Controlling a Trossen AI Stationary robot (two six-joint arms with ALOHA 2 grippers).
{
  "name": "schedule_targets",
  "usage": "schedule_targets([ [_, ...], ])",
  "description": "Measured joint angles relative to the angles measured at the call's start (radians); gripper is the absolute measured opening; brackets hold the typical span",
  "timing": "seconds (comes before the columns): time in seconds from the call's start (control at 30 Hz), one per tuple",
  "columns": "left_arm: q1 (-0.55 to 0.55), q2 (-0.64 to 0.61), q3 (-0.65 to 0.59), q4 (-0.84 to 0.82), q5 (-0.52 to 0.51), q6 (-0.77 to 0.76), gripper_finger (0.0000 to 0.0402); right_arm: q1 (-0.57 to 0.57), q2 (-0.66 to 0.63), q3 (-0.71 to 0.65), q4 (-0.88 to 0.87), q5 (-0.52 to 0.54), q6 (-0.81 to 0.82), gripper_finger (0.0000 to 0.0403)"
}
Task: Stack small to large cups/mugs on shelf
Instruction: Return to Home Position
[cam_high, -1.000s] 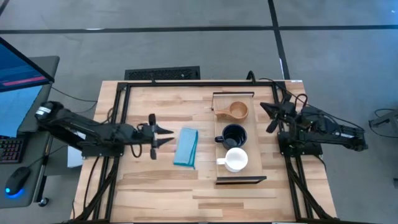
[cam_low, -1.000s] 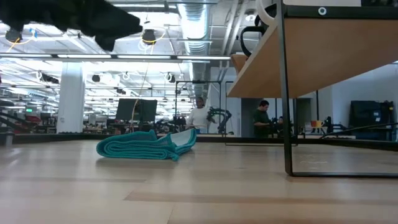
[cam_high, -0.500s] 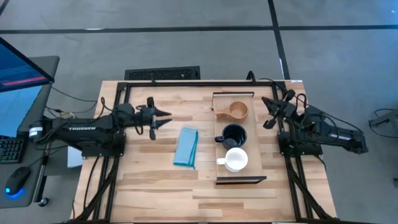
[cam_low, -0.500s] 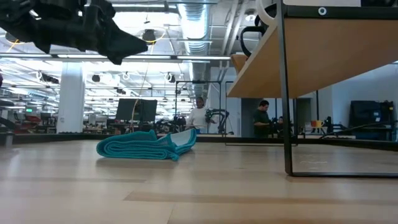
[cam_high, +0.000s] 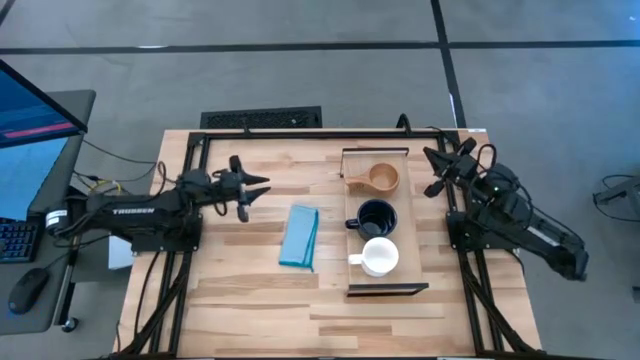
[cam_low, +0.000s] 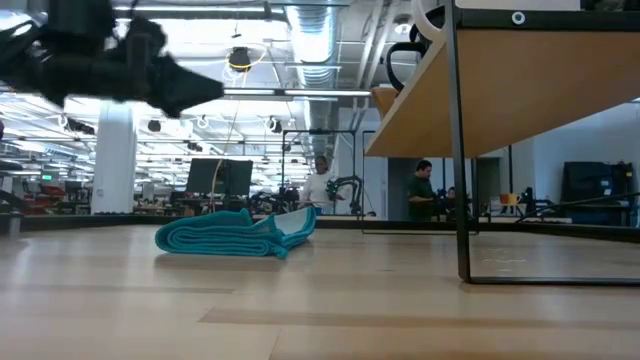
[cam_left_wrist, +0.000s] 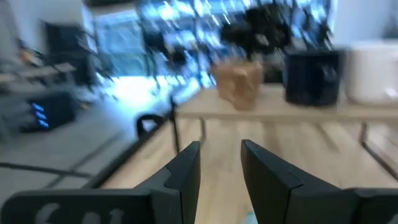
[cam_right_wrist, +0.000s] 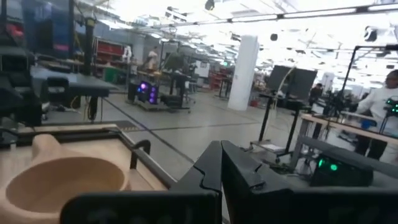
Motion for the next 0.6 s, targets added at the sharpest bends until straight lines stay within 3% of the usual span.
schedule_targets([
  [0.1, 0.002, -0.054, -0.127, 0.189, -0.051, -0.045, 0.0107, -0.040, -0.001, -0.035, 0.039, -0.033, 0.008, 0.0026],
  [0.3, 0.024, -0.179, -0.082, -0.091, -0.034, -0.073, 0.0107, -0.080, -0.005, -0.125, 0.127, -0.100, 0.074, 0.0026],
  [0.6, 0.023, -0.322, -0.125, -0.095, -0.048, -0.037, 0.0107, -0.087, -0.065, -0.211, 0.202, -0.140, 0.090, 0.0026],
])
